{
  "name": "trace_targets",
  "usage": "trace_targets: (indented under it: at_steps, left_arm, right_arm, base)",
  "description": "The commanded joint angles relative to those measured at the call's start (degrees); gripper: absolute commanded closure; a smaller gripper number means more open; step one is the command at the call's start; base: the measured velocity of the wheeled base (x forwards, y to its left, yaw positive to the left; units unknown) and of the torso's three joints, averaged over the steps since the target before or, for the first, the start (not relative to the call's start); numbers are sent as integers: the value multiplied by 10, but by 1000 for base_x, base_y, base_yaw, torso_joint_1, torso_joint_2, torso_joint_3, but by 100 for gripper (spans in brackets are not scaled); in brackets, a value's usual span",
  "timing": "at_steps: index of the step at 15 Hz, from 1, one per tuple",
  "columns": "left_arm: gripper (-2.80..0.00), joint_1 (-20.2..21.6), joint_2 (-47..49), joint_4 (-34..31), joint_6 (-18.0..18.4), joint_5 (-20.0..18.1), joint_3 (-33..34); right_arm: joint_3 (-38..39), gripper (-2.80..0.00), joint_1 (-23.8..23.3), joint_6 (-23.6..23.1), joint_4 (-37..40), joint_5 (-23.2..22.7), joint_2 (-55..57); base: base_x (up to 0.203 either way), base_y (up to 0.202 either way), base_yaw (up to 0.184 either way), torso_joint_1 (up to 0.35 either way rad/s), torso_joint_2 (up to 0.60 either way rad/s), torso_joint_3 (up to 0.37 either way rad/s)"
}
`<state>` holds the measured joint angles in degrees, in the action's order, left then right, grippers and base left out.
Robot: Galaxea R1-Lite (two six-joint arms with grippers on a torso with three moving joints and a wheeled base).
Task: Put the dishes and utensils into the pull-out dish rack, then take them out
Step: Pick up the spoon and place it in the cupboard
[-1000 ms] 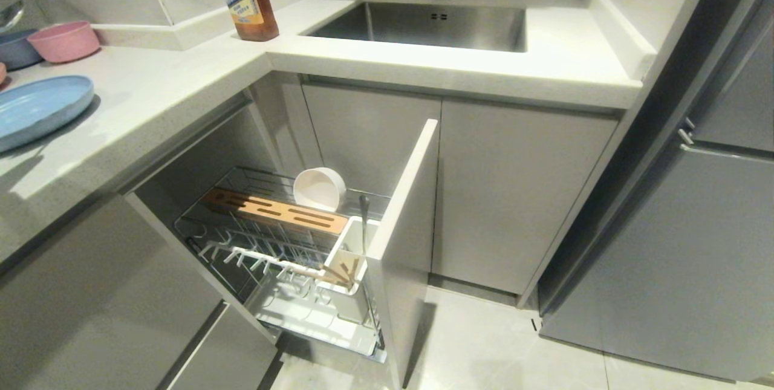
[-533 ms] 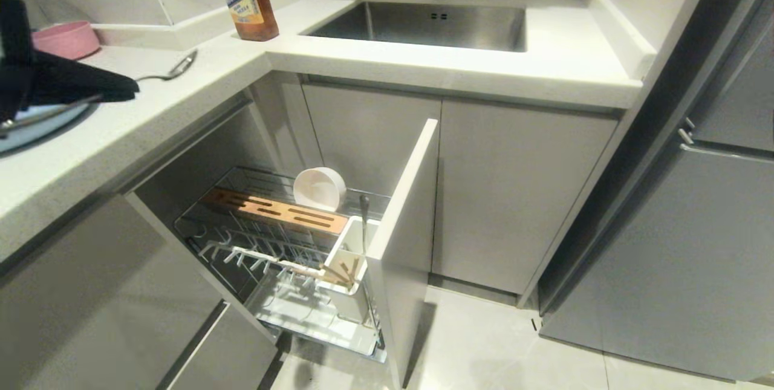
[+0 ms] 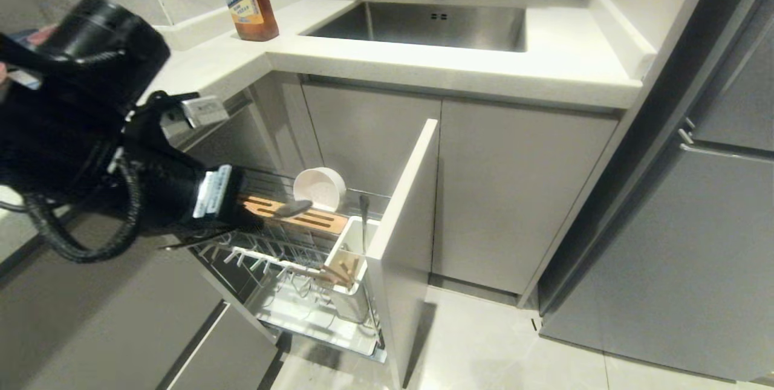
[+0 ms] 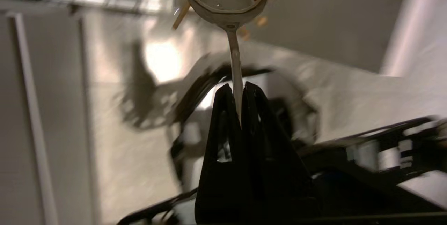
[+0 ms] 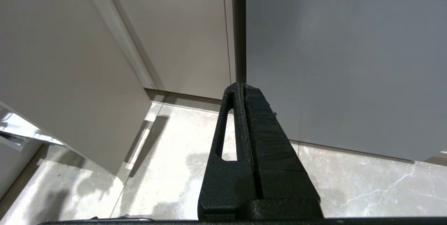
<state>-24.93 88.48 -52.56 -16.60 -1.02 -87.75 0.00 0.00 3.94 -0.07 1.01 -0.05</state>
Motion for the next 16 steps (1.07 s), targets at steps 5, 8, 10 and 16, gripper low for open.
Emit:
trace_targets:
  at_steps: [5, 8, 10, 16]
  left_arm:
    - [0, -28, 167, -58, 18, 44, -91]
    - [0, -30, 236, -84, 20, 62, -176]
    - [0, -30, 267, -104, 20, 73, -212]
    - [0, -31, 312, -83, 43, 88, -227]
  right_arm:
    - [0, 0, 0, 0, 0, 0, 0]
    - [0, 0, 0, 0, 0, 0, 0]
    - [0, 0, 0, 0, 0, 0, 0]
    - [0, 0, 0, 0, 0, 0, 0]
  base:
    - [0, 0, 0, 0, 0, 0]
    - [0, 0, 0, 0, 0, 0]
    - [0, 0, 0, 0, 0, 0]
    - [0, 0, 0, 0, 0, 0]
